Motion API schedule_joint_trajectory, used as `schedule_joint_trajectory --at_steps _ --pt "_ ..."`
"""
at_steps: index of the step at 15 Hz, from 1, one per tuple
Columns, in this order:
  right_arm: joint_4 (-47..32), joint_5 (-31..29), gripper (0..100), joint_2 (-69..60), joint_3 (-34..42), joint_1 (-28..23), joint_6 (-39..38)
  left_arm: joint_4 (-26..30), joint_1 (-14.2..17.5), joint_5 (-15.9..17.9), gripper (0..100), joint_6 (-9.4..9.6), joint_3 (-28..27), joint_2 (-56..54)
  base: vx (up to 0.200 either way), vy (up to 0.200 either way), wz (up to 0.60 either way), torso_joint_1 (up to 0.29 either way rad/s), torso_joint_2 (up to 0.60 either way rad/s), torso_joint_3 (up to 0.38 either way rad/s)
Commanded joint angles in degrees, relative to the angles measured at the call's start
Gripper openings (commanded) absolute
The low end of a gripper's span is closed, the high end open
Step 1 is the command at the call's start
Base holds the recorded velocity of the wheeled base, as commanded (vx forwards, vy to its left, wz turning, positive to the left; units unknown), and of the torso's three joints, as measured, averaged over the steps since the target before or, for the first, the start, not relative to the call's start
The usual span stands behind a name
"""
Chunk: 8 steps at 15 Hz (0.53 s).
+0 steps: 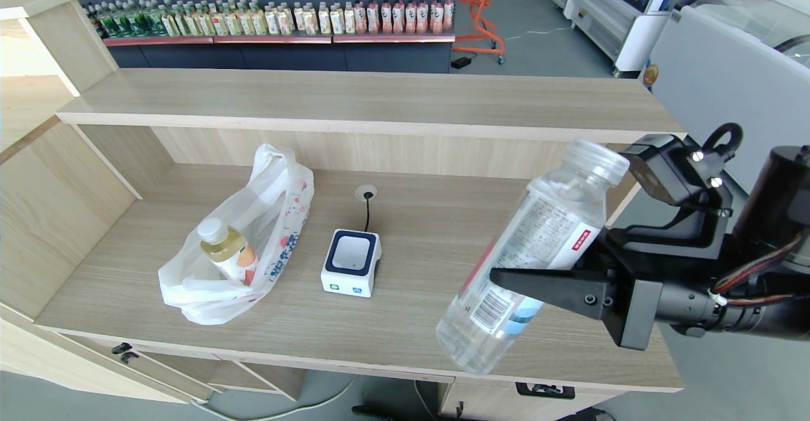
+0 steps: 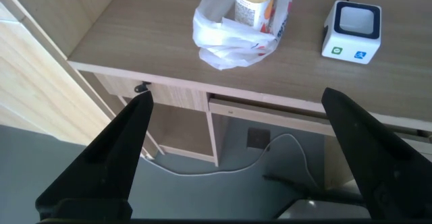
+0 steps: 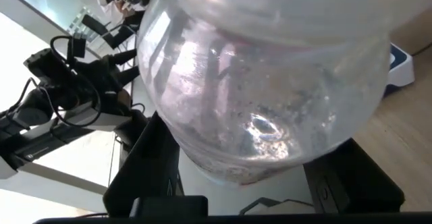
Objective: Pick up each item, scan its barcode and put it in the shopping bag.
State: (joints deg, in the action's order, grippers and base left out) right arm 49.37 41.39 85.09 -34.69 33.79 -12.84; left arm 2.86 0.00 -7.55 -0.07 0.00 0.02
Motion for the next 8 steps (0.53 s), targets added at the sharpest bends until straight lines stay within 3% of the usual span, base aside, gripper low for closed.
schedule_joint_trajectory --at_steps 1,8 --pt "0.02 0.01 0 0.16 -0.02 0.05 0.00 0.04 0.00 -0.01 100 -0.01 0.00 0.06 0.000 0.000 0.00 0.000 0.00 0.000" --pt "0.02 0.01 0 -1.07 -0.20 0.05 1.06 0.04 0.00 -0.01 100 -0.01 0.00 0.06 0.000 0.000 0.00 0.000 0.00 0.000"
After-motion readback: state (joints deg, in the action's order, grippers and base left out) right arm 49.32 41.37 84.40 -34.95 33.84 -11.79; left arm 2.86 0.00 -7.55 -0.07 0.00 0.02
